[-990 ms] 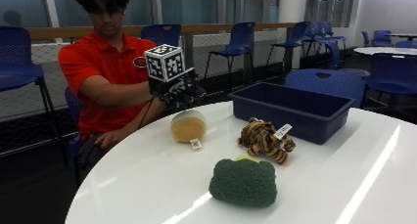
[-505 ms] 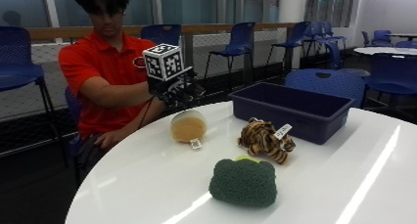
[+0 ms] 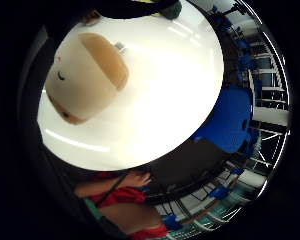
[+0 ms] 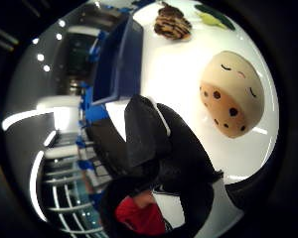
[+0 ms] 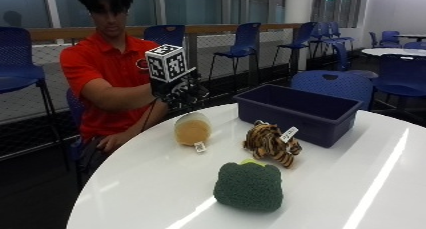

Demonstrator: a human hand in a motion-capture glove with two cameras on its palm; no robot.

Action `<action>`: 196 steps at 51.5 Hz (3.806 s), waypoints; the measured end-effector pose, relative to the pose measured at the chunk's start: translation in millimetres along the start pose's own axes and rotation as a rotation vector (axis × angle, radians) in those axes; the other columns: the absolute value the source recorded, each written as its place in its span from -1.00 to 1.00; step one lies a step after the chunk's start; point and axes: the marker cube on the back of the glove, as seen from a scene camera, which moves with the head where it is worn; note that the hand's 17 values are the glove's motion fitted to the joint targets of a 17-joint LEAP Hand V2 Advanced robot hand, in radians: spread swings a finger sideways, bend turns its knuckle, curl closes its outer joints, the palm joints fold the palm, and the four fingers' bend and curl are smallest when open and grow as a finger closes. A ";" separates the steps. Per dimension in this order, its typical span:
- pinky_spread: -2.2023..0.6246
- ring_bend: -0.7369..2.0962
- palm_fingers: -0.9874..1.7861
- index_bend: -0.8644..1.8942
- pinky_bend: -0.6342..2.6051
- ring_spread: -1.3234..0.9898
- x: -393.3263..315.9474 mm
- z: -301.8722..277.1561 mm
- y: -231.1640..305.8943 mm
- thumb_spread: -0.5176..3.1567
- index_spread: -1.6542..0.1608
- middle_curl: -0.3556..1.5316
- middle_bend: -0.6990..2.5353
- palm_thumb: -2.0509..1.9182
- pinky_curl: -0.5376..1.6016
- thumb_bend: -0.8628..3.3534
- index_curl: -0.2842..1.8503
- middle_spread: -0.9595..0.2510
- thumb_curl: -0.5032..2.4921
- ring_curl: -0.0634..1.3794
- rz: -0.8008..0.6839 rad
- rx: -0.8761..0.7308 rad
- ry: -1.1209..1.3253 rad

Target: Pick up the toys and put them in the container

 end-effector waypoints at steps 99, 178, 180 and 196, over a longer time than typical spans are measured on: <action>0.59 -0.28 -0.36 -0.28 0.20 0.15 27.9 84.6 -54.3 -0.04 0.43 -0.45 -0.49 0.12 -0.11 -0.59 -0.53 0.52 -0.47 -0.60 0.098 -0.203 0.169; 0.27 0.48 0.50 0.01 0.13 -0.17 -207.0 -90.3 -208.8 -0.36 0.39 0.06 0.10 0.28 -0.02 -0.60 0.07 0.07 -0.07 -0.12 -0.285 0.328 -0.072; 0.27 0.47 0.49 0.00 0.13 -0.17 -221.8 -88.7 -215.5 -0.36 0.39 0.07 0.10 0.28 -0.02 -0.60 0.08 0.07 -0.06 -0.12 -0.300 0.324 -0.075; 0.27 0.45 0.48 -0.07 0.12 -0.18 -292.6 -58.0 -264.7 -0.36 0.37 0.10 0.05 0.27 -0.02 -0.60 0.16 0.06 -0.03 -0.15 -0.367 0.323 0.075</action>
